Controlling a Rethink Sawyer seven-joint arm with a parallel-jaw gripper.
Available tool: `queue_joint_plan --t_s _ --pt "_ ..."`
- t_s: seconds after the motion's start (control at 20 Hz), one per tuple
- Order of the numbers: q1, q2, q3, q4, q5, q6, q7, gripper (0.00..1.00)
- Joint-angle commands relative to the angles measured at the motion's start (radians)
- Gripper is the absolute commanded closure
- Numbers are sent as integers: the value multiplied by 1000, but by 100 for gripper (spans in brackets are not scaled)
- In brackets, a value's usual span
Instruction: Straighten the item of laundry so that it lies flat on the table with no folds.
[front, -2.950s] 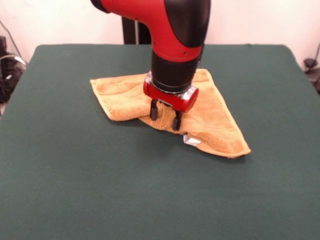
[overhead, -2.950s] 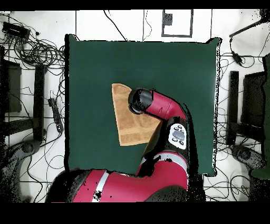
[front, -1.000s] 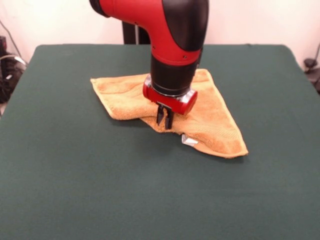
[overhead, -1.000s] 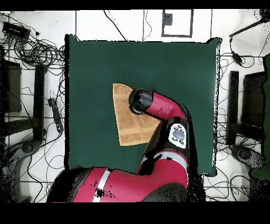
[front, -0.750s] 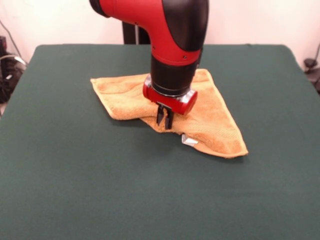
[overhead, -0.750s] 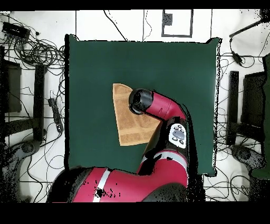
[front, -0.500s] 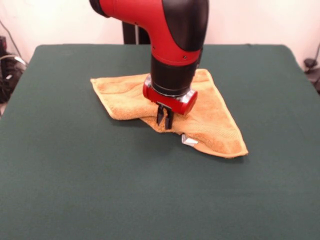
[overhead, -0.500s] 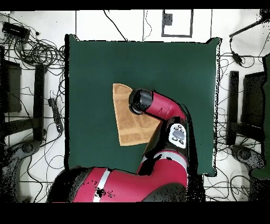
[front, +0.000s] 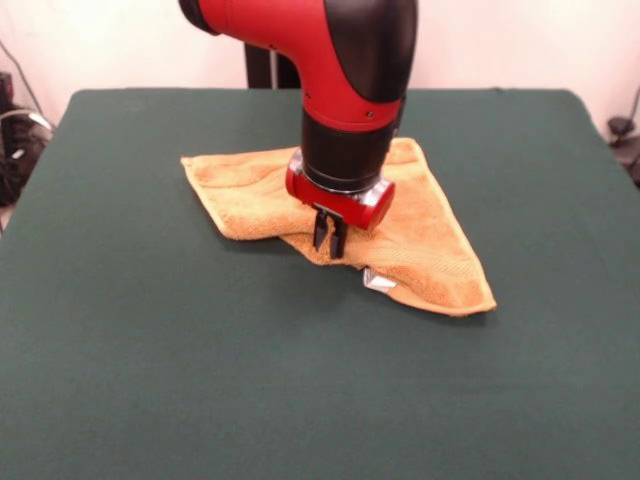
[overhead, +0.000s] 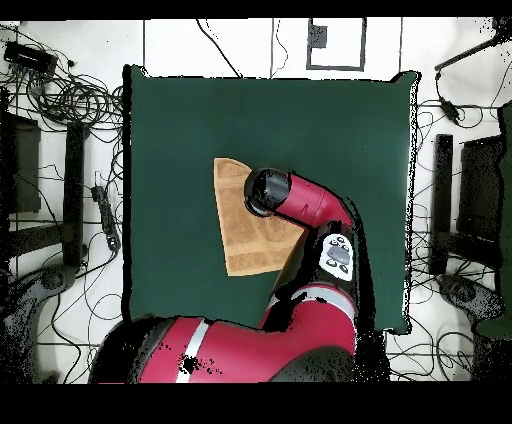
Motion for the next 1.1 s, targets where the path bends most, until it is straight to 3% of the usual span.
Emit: queue_joint_plan --t_s 0.05,1.1 --pt "8 55 111 68 34 -47 197 100" --pt "-3 57 97 38 4 -65 158 100"
